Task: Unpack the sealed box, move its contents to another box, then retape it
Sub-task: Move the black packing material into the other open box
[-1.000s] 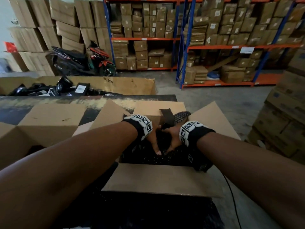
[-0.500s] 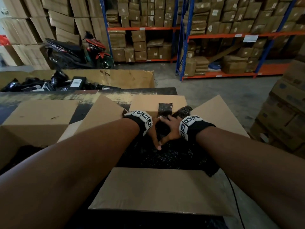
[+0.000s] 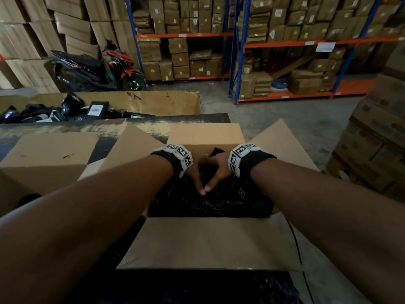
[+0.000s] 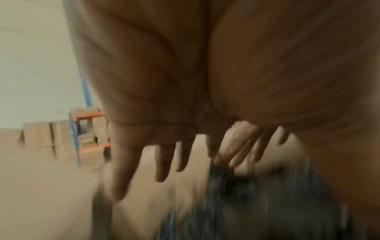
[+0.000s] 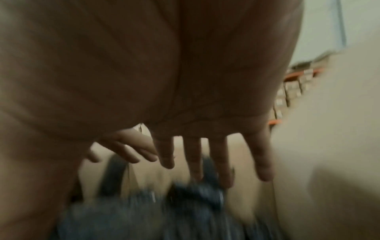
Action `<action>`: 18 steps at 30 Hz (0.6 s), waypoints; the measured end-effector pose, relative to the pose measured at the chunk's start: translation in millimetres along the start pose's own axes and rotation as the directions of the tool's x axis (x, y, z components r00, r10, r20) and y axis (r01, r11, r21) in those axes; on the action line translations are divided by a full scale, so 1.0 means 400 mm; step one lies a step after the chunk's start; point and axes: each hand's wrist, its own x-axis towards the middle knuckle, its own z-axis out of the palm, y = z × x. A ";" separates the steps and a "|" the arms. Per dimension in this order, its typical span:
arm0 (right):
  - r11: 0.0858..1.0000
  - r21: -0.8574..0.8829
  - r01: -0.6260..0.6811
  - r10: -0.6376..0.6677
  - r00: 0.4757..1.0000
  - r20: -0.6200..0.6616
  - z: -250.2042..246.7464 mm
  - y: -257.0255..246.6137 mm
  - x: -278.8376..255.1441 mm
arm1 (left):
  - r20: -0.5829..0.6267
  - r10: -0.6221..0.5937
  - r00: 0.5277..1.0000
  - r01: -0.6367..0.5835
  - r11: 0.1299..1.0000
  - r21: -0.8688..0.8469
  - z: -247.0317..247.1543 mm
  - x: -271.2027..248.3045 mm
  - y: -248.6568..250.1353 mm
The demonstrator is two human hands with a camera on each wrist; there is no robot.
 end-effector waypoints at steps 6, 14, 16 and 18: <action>0.997 -0.067 -0.026 0.006 0.958 -0.286 -0.111 -0.067 -0.168 | -0.300 0.061 0.952 -0.044 0.997 0.061 -0.115 -0.172 0.041; 0.999 0.016 -0.030 0.034 0.865 -0.500 -0.056 -0.165 -0.449 | -0.422 0.247 0.872 -0.244 0.968 0.061 -0.075 -0.421 0.072; 0.998 0.061 -0.029 0.057 0.847 -0.528 -0.014 -0.185 -0.506 | -0.465 0.278 0.840 -0.275 0.958 0.075 -0.037 -0.484 0.085; 0.995 0.098 -0.025 0.075 0.830 -0.552 0.034 -0.201 -0.555 | -0.524 0.287 0.802 -0.296 0.953 0.069 0.010 -0.549 0.097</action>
